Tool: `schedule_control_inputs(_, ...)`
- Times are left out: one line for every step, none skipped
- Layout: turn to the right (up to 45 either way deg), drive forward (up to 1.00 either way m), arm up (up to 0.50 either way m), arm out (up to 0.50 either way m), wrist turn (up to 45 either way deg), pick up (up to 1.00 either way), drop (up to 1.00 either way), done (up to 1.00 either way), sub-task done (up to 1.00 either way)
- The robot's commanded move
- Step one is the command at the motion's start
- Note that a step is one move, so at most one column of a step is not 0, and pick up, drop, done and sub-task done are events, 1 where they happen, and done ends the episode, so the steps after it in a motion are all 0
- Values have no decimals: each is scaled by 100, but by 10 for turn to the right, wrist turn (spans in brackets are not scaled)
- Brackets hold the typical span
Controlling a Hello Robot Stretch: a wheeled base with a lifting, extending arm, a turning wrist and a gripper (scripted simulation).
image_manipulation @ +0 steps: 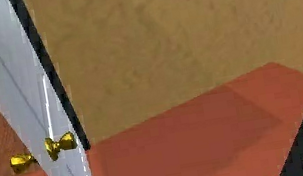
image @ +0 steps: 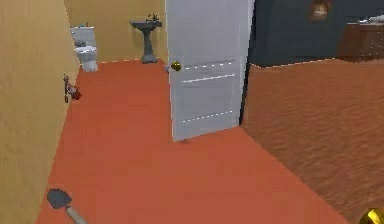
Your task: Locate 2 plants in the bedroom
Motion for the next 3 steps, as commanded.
schedule_control_inputs(0, 75, 0, 0, 0, 0, 0, 0, 0)
schedule_control_inputs(450, 0, 0, 0, 0, 0, 0, 0, 0)
schedule_control_inputs(210, 0, 0, 0, 0, 0, 0, 0, 0)
